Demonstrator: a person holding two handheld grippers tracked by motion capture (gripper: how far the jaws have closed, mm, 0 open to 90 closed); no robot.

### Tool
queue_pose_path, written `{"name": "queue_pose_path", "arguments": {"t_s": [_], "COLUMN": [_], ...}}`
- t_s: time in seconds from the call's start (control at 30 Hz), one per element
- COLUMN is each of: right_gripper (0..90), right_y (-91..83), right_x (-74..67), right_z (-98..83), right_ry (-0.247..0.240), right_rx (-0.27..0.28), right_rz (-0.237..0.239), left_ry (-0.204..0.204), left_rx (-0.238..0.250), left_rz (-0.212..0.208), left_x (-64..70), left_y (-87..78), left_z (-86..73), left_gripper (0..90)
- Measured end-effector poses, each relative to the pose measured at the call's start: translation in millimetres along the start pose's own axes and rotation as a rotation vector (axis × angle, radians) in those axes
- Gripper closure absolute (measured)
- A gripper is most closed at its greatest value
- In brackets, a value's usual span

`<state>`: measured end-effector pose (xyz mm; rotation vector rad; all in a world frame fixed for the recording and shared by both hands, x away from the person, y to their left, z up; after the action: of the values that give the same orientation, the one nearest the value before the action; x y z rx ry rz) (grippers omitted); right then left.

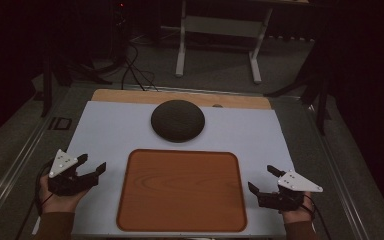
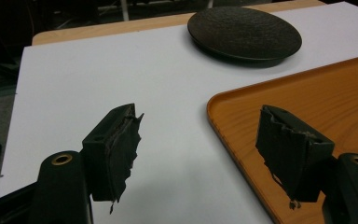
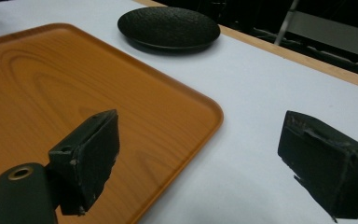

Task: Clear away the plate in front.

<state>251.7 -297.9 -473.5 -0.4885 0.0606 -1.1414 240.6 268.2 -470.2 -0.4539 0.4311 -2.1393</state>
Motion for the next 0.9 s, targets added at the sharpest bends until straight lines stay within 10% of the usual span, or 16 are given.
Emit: {"name": "queue_pose_path", "arguments": {"t_s": [0.9], "right_gripper": [10.4], "right_y": [-1.1], "right_x": [2.8], "right_z": [0.5], "right_ry": [0.007], "right_rx": [0.045], "right_rz": [-0.038], "left_ry": [0.031], "left_rx": [0.020], "left_rz": [0.021], "left_x": [5.1], "left_y": [5.3], "left_z": [2.1], "left_gripper": [26.1]}}
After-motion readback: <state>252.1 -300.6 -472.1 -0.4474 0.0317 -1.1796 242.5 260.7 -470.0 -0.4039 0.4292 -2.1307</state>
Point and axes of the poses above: each handheld gripper's, and its own axes: y roughly forward along the jaws, z roughly out of its top, x roughly to its right, the point moved 1 cm from there along y, roughly forward along the jaws, and after that the axes turned 15 degrees about -z, right-handed, at the moved point
